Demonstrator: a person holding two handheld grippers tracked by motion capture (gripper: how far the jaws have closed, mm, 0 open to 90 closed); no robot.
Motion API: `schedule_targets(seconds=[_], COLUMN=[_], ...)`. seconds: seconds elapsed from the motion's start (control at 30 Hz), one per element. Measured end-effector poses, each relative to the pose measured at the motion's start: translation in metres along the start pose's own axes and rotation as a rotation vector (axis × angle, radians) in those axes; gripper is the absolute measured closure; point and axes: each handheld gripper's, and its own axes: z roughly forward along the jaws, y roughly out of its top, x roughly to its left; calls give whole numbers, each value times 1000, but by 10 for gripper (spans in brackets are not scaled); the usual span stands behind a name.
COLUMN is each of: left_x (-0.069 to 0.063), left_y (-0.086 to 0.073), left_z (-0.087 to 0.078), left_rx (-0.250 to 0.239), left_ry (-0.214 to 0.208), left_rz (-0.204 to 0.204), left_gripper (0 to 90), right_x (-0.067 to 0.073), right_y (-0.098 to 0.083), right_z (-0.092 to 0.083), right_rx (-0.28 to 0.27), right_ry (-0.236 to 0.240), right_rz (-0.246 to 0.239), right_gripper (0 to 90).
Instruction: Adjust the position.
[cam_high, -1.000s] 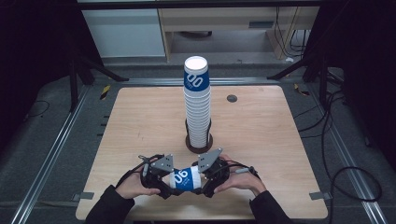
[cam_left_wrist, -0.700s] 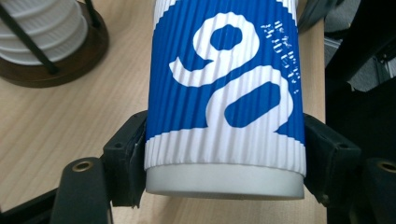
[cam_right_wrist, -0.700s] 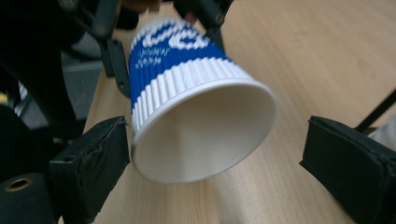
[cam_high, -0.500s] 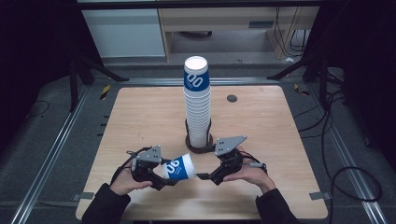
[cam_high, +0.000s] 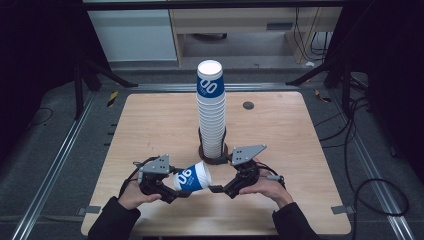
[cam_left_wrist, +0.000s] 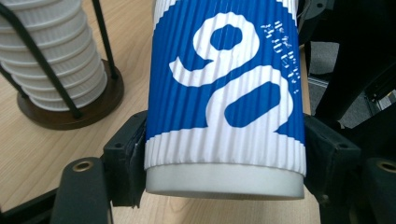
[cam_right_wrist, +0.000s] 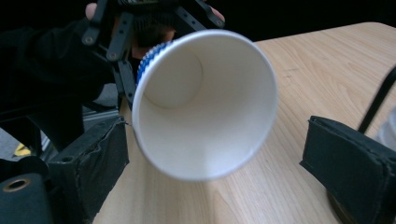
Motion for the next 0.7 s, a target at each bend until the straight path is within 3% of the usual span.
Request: schedule_targets(seconds=[0.5,0.7], left_x=[-11,-12], left_y=[5,5], left_z=[10,10], left_rx=[-8,-6], left_ry=[-46,-54], left_rz=[41,45], left_gripper=[271,271], right_x=[6,7], right_y=[-2,-3], right_z=[14,14], right_rx=[5,-3], right_ry=[83,123], right_rz=[8,20], right_gripper=[82,136])
